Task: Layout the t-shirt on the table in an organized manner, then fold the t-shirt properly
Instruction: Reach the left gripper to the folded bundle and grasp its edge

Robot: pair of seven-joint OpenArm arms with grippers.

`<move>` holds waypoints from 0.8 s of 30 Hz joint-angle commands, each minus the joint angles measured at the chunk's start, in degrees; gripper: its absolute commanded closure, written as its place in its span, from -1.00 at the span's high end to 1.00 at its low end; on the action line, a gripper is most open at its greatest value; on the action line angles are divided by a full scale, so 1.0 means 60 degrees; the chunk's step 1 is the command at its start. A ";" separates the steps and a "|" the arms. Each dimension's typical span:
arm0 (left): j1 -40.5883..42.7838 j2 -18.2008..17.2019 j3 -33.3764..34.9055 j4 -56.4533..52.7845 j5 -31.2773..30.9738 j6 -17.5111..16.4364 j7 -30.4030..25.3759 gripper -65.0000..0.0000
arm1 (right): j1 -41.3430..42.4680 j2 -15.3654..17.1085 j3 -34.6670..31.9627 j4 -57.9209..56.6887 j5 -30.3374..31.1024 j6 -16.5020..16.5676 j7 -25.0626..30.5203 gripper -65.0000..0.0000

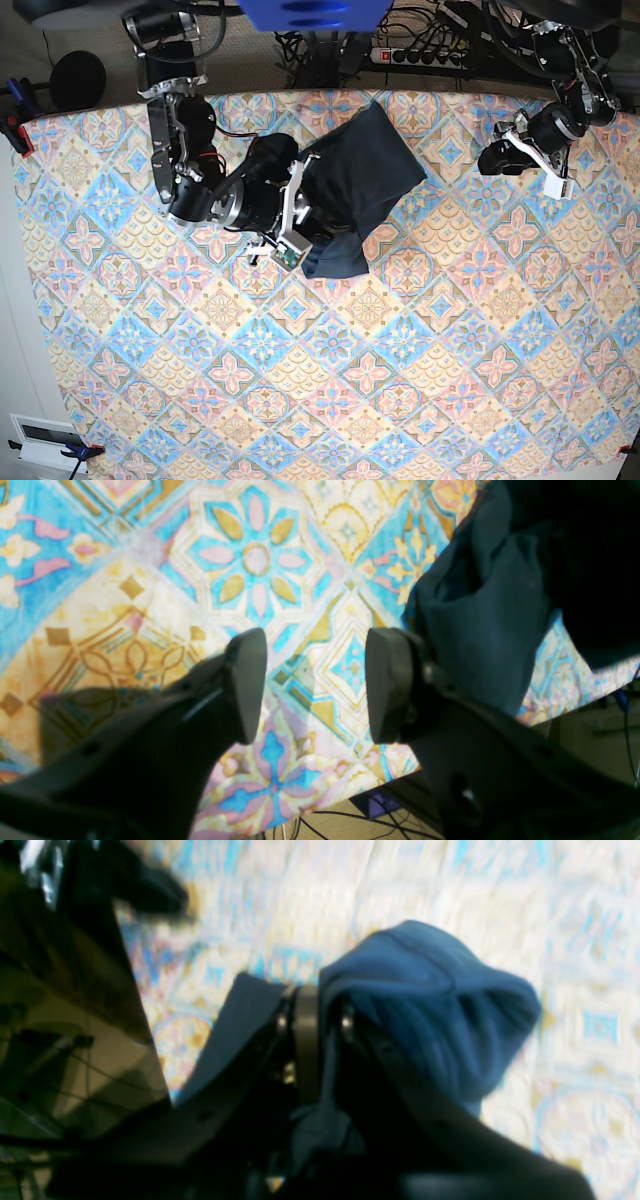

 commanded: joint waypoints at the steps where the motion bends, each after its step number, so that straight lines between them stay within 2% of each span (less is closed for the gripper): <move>1: -0.0033 -0.0147 -0.0029 0.0175 -0.0191 -0.0058 -0.0134 -0.03 | 0.0141 -0.0104 -0.0023 -0.0012 0.0250 0.0053 0.0214 -1.00; 3: -0.0033 -0.0103 0.0001 0.0175 -0.0191 -0.0058 -0.0134 -0.03 | 0.0141 -0.0207 -0.0229 -0.0217 0.0235 0.0053 0.0214 -1.00; 7: -0.0063 0.0161 0.0909 0.0175 -0.0118 -0.0058 -0.0134 -0.09 | 0.0273 -0.0338 -0.0522 -0.0349 0.0221 0.0053 0.0243 -1.00; 10: -0.0092 0.0468 0.1656 0.0175 -0.0118 -0.0044 -0.0339 -0.26 | 0.0595 -0.0353 -0.0522 -0.0364 0.0089 0.0053 0.0316 -1.00; 15: 0.0084 0.0483 0.3092 0.0161 -0.0118 -0.0029 -0.1072 -0.66 | 0.0829 -0.0338 -0.0551 -0.0364 -0.0864 0.0053 0.0492 -1.00; 24: 0.0509 0.0424 0.3327 0.0498 -0.0177 -0.0029 -0.1204 -0.69 | 0.0829 -0.0309 -0.0522 -0.0715 -0.0849 0.0053 0.0507 -1.00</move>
